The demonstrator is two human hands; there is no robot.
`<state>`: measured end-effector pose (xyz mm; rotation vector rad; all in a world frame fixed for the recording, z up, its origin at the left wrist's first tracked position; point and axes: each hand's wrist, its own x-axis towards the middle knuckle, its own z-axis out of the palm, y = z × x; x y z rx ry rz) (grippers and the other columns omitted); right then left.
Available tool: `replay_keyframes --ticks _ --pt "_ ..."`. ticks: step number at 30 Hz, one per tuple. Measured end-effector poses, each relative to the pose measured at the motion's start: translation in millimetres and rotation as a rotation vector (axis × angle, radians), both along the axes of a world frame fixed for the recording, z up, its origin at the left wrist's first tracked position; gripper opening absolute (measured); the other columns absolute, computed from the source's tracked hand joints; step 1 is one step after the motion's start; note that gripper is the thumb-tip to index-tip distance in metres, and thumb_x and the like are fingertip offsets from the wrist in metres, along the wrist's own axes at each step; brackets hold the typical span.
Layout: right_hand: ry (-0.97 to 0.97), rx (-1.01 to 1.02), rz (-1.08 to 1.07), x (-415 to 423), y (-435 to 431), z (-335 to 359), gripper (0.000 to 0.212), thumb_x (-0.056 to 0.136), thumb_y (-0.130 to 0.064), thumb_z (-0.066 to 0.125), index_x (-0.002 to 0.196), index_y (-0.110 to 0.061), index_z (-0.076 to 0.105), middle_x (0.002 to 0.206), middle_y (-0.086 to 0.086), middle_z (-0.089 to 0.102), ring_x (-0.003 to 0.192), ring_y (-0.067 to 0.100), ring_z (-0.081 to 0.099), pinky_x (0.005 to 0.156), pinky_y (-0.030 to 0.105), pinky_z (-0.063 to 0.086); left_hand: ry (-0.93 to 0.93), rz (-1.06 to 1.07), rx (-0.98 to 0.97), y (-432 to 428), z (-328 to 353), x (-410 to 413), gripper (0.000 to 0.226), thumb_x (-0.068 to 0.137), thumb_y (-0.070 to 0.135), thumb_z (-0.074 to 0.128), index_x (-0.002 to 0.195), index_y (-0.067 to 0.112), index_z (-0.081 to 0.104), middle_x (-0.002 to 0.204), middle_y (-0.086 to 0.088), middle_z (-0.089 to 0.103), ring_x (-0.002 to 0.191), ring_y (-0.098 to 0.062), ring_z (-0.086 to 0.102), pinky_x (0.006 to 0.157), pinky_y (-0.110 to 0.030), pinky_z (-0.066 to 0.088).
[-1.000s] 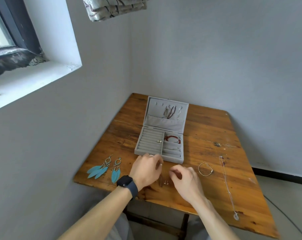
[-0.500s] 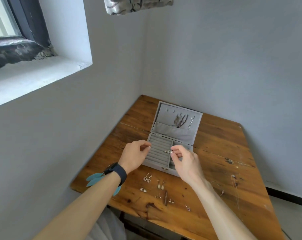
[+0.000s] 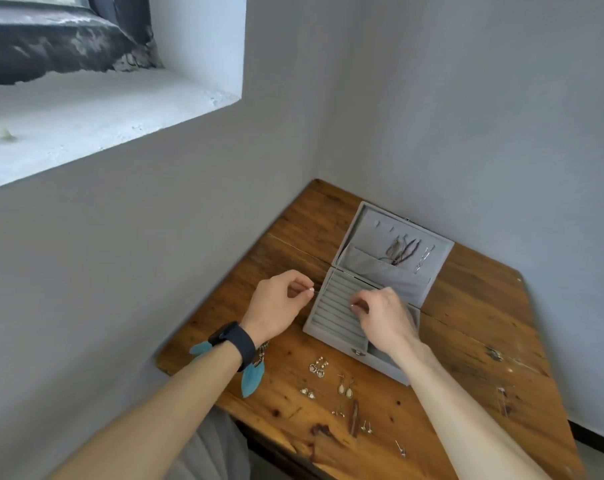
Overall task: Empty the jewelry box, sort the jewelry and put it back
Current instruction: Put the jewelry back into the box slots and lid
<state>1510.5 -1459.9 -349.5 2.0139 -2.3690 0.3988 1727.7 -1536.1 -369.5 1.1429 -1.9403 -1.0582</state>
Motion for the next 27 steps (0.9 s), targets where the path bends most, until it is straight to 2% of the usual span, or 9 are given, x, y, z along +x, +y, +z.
replay_keyframes --ticks 5,10,15,18,20,22,24,27 --pt "0.043 0.038 0.023 5 -6 2 0.021 0.096 -0.026 0.063 0.115 -0.025 0.073 0.11 0.003 0.07 0.109 0.023 0.058 0.091 0.039 0.052 0.009 0.005 0.019 1 -2 6 0.013 0.093 0.033 0.068 0.105 0.035 0.068 0.096 0.025 0.066 0.094 0.016 0.058 0.073 0.002 0.042" --pt "0.04 0.073 -0.009 6 -7 5 0.024 0.095 -0.029 0.062 0.118 -0.028 0.069 0.11 -0.004 0.072 0.111 0.021 0.055 0.093 0.039 0.051 -0.004 0.007 0.02 1 2 9 0.012 0.093 0.032 0.068 0.104 0.037 0.067 0.094 0.024 0.067 0.093 0.014 0.059 0.073 0.001 0.043" --pt "0.021 0.056 -0.009 8 -3 6 0.027 0.095 -0.028 0.063 0.121 -0.025 0.067 0.112 -0.005 0.072 0.11 0.019 0.056 0.093 0.039 0.051 -0.052 -0.018 -0.045 0 11 1 0.016 0.094 0.03 0.066 0.11 0.033 0.066 0.1 0.02 0.067 0.094 0.007 0.061 0.077 -0.004 0.043" --pt "-0.107 -0.031 -0.057 3 12 8 0.027 0.093 -0.03 0.066 0.119 -0.024 0.067 0.109 -0.008 0.07 0.105 0.014 0.055 0.088 0.033 0.052 -0.138 -0.058 -0.12 -1 20 -10 0.019 0.096 0.031 0.064 0.115 0.027 0.067 0.107 0.014 0.069 0.097 0.0 0.063 0.084 -0.017 0.052" --pt "-0.177 -0.12 -0.091 -2 33 4 0.021 0.092 -0.029 0.067 0.113 -0.026 0.069 0.103 -0.012 0.07 0.099 0.01 0.054 0.079 0.024 0.046 -0.227 -0.105 -0.176 0 25 -20 0.021 0.098 0.031 0.061 0.117 0.025 0.068 0.111 0.009 0.07 0.099 -0.005 0.065 0.085 -0.029 0.057" --pt "-0.196 -0.179 -0.14 -5 59 -6 0.018 0.09 -0.028 0.068 0.109 -0.027 0.069 0.103 -0.014 0.068 0.096 0.006 0.051 0.076 0.021 0.04 -0.322 -0.145 -0.249 2 27 -32 0.022 0.1 0.03 0.058 0.119 0.024 0.067 0.113 0.005 0.07 0.099 -0.009 0.065 0.083 -0.034 0.058" --pt "-0.2 -0.202 -0.204 -7 85 -19 0.021 0.09 -0.03 0.069 0.11 -0.026 0.07 0.109 -0.013 0.067 0.1 0.005 0.049 0.08 0.021 0.04 -0.417 -0.172 -0.317 4 27 -44 0.024 0.101 0.03 0.056 0.122 0.024 0.067 0.114 -0.001 0.068 0.102 -0.013 0.062 0.083 -0.036 0.057" --pt "-0.158 -0.209 -0.243 -3 113 -37 0.029 0.09 -0.037 0.068 0.117 -0.026 0.068 0.124 -0.01 0.063 0.118 0.009 0.049 0.095 0.025 0.041 -0.511 -0.183 -0.379 7 24 -60 0.026 0.102 0.029 0.054 0.124 0.023 0.066 0.115 -0.006 0.066 0.105 -0.018 0.059 0.085 -0.036 0.056"
